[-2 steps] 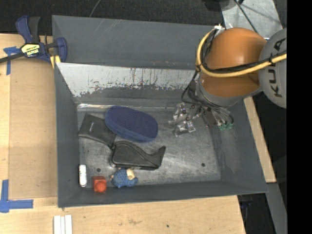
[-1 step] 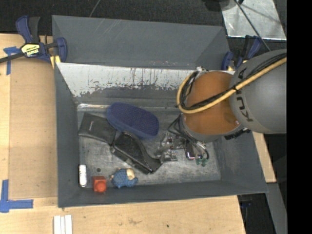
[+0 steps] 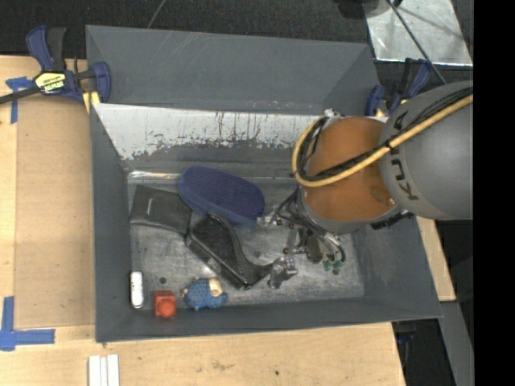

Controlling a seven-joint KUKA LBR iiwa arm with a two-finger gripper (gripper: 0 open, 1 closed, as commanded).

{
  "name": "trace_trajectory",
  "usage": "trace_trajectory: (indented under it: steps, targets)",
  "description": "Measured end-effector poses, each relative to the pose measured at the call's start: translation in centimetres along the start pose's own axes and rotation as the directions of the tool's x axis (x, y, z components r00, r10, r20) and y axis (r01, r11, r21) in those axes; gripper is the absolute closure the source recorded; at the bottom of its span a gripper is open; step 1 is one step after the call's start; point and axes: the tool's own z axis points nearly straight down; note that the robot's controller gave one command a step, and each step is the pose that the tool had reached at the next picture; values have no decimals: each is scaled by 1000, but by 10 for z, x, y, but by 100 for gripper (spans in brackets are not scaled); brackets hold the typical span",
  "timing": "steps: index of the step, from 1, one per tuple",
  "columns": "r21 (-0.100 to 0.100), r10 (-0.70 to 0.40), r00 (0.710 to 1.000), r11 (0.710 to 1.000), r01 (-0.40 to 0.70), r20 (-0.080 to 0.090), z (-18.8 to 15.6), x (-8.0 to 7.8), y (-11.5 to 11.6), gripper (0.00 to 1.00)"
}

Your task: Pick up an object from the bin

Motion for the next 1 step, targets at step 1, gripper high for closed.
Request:
trace_trajectory:
  steps: [1]
  targets:
    - [0, -22, 1000, 1000, 22, 9, 56, 6, 6, 0]
